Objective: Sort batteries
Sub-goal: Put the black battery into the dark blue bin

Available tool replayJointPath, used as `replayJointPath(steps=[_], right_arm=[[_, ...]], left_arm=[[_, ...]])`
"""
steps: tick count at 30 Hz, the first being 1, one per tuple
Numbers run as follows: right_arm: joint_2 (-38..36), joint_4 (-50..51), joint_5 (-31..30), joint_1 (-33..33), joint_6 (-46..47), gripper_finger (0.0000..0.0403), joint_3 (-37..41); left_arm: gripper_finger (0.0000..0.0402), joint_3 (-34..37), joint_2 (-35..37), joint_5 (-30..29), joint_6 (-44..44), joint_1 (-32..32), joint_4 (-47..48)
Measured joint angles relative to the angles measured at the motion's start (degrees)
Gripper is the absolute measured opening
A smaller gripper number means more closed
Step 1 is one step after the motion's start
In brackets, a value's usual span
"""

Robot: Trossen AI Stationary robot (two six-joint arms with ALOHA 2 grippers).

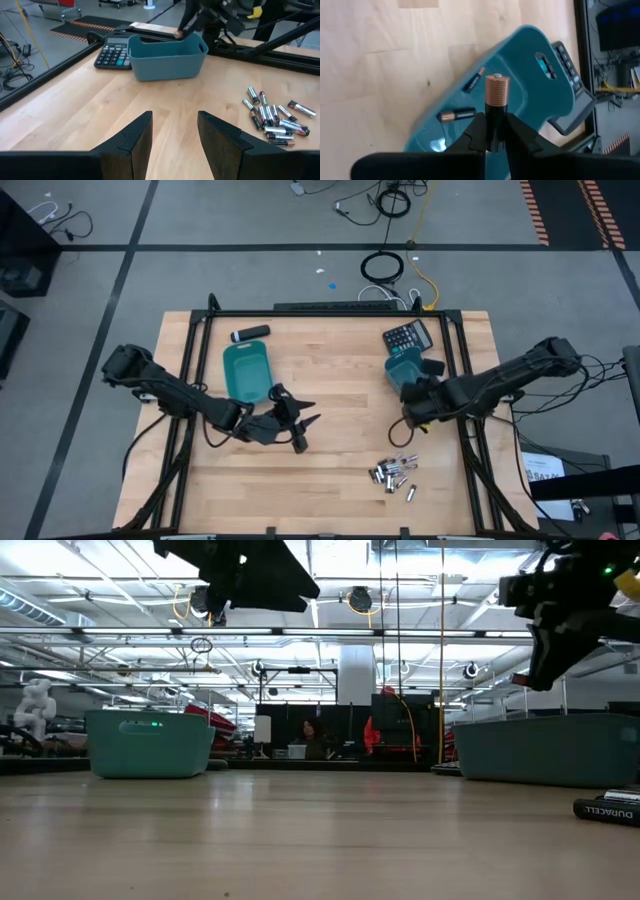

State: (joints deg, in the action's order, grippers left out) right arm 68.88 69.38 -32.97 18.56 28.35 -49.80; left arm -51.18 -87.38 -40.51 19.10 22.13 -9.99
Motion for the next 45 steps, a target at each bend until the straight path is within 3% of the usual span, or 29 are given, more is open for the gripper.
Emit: replayJointPath(steps=[11,18,22,29,33,40,45], right_arm=[[8.48,4.13,-1.32,-2.64,4.02,0.0031,-0.04],[10.37,4.49,0.37,-3.27,5.1,0.0134,-0.04],[8.61,5.22,1.98,-3.24,5.63,0.0167,-0.12],[5.75,5.66,2.91,1.11,5.69,0.0166,-5.66],[5.76,-0.14,1.57,6.01,3.54,0.0154,-9.32],[7.94,-18.97,13.16,11.2,-2.92,0.0146,-8.35],[13.27,-23.86,20.91,13.24,-3.47,0.0146,-8.26]], left_arm=[[0.0169,0.0,-0.3,0.02,0.06,0.0,-0.1],[0.0169,0.0,-0.3,0.02,0.01,0.0,-0.07],[0.0169,0.0,-0.3,0.0,-0.01,0.0,-0.05],[0.0169,0.0,-0.3,0.81,0.0,-0.02,0.06],[0.0169,0.0,-0.3,1.44,1.22,-0.04,0.17],[0.0169,0.02,-0.3,10.05,3.07,-1.66,1.11],[0.0169,0.04,-0.3,10.17,2.66,-1.8,1.23]])
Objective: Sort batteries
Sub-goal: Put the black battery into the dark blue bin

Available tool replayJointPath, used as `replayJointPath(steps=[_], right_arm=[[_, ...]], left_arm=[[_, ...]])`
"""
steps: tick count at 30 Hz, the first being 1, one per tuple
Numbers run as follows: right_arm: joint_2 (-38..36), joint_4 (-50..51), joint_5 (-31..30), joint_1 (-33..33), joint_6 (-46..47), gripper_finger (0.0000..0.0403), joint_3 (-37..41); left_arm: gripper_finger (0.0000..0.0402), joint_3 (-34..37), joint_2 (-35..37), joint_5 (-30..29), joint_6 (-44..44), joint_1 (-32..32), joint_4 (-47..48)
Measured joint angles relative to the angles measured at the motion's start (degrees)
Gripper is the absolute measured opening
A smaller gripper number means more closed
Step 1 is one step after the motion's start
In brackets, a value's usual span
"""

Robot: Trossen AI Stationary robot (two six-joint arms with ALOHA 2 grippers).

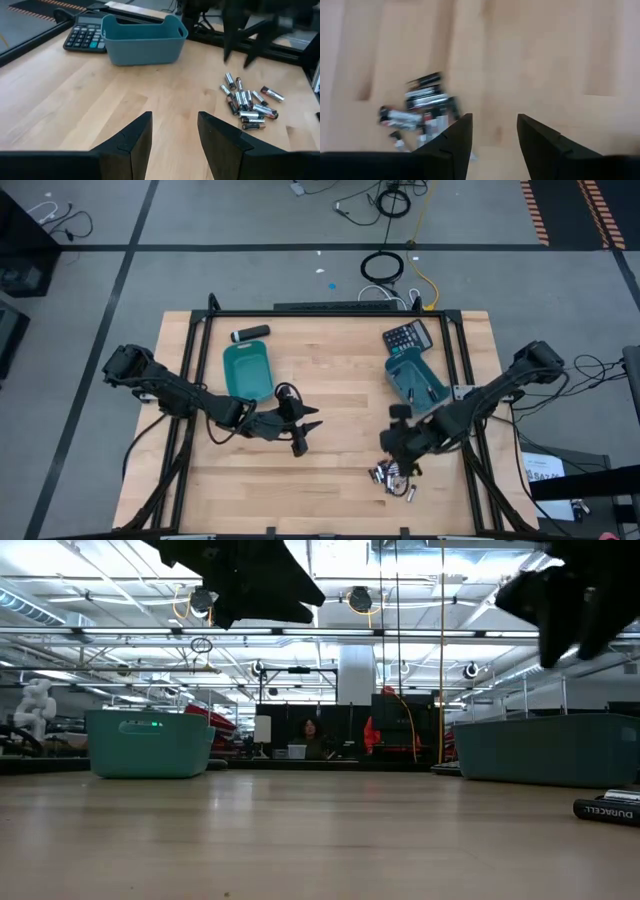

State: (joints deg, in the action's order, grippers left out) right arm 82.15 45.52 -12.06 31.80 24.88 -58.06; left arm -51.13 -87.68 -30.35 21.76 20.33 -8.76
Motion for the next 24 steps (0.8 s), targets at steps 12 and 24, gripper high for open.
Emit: replayJointPath(steps=[12,24], right_arm=[[13.39,-5.84,4.66,2.44,-2.23,0.0146,0.12],[17.49,-6.31,4.24,1.19,-5.91,0.0146,0.1]], left_arm=[[0.0169,0.0,0.0,-0.18,0.35,1.94,-0.6],[0.0169,0.0,0.0,-0.29,0.39,1.94,-0.8]])
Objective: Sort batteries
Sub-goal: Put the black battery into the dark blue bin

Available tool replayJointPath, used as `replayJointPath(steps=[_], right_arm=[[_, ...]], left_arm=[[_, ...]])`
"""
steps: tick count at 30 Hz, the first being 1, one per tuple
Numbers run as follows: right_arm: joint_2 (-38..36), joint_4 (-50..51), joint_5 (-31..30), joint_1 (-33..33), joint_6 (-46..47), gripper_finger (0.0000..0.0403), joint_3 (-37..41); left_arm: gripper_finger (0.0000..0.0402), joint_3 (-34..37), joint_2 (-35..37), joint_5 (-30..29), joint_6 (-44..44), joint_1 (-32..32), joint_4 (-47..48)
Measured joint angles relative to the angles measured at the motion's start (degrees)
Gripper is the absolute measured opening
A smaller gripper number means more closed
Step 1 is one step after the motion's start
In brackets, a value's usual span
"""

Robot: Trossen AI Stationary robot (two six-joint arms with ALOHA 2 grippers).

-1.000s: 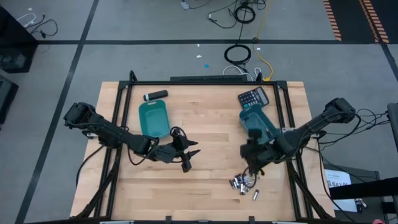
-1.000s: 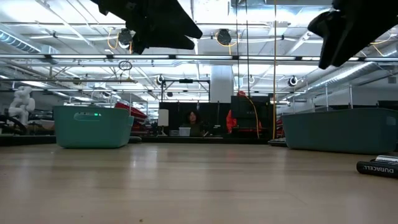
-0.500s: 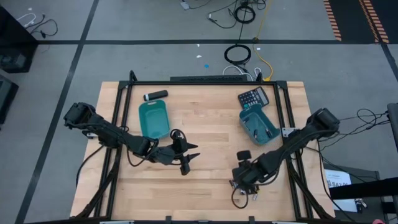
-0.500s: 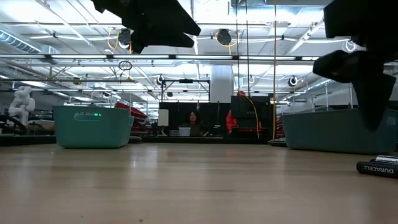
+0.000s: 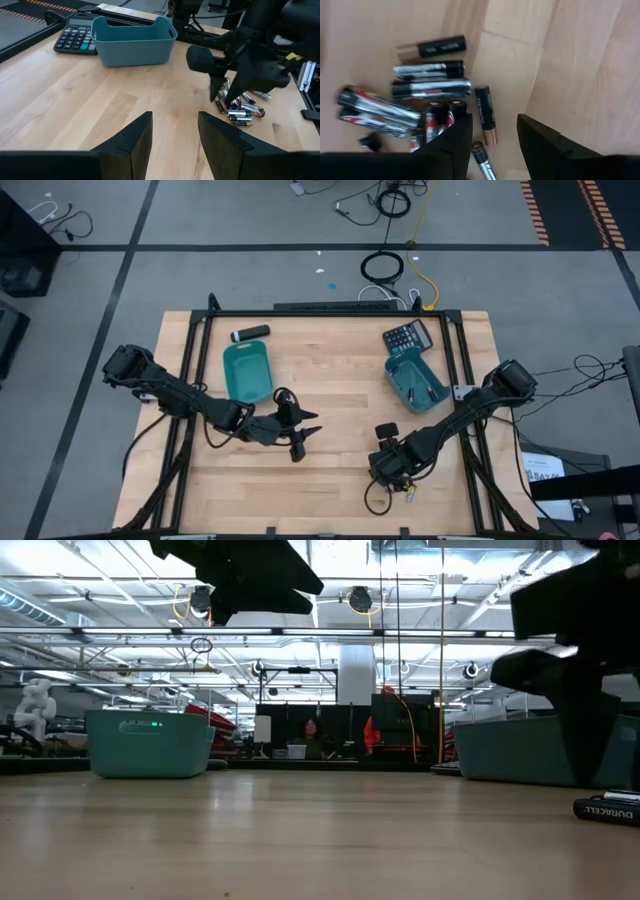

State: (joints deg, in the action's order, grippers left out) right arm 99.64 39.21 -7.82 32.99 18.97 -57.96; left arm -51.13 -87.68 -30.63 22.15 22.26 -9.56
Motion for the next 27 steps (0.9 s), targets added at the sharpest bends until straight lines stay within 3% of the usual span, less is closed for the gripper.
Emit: replayJointPath(steps=[14,22,27], right_arm=[[-0.61,0.1,0.26,-1.66,-2.12,0.0146,0.01],[-0.67,-4.15,2.12,-3.6,-1.72,0.0145,4.19],[-0.7,-4.54,3.23,-4.69,-3.62,0.0121,4.42]], left_arm=[[0.0169,0.0,0.0,-0.02,-0.02,0.0,0.02],[0.0169,0.0,0.0,-0.02,-0.04,0.0,0.87],[0.0169,0.0,0.0,-0.02,-0.07,0.0,1.36]])
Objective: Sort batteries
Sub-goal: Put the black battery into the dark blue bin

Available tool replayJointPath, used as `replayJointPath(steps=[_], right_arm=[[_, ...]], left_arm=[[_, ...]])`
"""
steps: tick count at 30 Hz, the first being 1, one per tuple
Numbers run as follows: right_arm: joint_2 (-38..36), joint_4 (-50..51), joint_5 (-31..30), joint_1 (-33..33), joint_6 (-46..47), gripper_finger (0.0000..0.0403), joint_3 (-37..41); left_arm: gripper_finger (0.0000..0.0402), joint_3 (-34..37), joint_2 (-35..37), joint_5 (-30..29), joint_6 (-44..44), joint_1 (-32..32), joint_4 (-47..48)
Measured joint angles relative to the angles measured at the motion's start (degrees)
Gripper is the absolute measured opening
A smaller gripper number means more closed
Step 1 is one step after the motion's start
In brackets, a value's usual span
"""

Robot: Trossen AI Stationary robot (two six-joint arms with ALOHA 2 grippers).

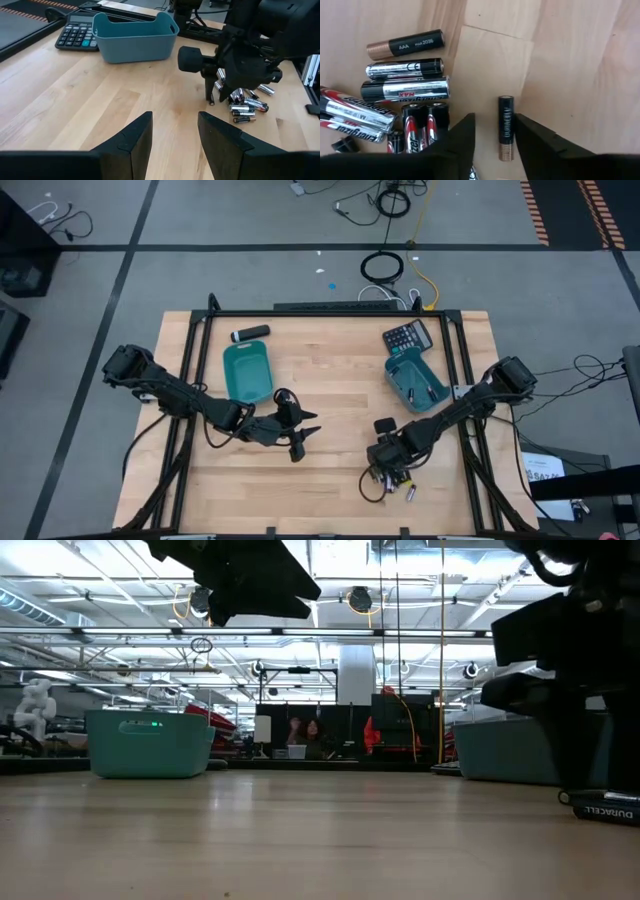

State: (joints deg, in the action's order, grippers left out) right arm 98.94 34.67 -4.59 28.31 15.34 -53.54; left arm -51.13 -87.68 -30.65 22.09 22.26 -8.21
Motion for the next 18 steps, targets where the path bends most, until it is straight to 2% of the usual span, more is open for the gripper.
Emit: replayJointPath(steps=[7,18], right_arm=[[0.2,0.34,1.28,-2.08,-2.09,0.0016,0.03],[-1.38,2.91,-1.12,-2.81,-2.74,0.0004,0.29]], left_arm=[[0.0169,0.0,0.0,0.0,0.0,0.0,0.2],[0.0169,0.0,0.0,0.0,-0.02,-0.09,0.22]])
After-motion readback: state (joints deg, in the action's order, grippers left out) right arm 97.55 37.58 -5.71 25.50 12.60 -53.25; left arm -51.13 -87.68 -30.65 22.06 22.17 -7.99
